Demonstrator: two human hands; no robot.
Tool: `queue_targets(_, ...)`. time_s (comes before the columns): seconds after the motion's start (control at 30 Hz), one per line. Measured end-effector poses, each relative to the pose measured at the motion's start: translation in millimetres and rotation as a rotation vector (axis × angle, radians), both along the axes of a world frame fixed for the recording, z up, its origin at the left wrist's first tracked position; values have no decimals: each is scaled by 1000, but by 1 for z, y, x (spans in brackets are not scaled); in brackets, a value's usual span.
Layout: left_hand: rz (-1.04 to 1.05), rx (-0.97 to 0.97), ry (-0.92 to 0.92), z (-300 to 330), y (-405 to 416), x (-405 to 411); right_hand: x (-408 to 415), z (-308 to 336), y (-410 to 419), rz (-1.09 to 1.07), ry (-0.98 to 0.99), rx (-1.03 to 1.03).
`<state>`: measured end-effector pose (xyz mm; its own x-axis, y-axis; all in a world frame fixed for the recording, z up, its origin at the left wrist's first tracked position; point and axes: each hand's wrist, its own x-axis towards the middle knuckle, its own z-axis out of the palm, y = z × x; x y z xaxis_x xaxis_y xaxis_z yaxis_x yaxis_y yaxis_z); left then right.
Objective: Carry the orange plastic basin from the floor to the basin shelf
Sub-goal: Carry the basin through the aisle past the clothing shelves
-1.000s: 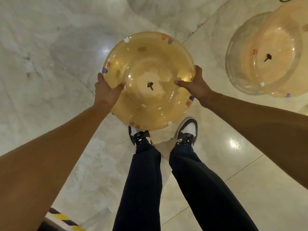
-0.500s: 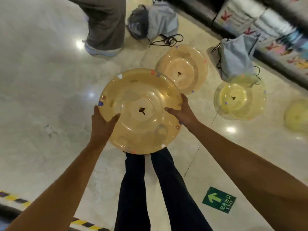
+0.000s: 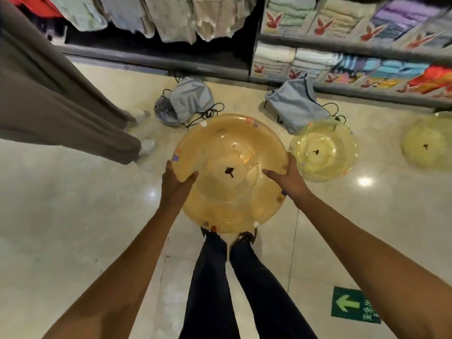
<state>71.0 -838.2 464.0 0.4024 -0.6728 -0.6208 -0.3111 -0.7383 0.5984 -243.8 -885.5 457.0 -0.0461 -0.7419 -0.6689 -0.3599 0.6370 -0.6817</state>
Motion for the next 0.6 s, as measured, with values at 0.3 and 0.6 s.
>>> queue_targets(0.3, -116, 60, -1, -87, -105, -10, -15, -78, -78, -28, 32, 50)
queue_targets(0.6, -139, 139, -37, -260, -195, -7, -13, -238, -157, -25, 30, 139)
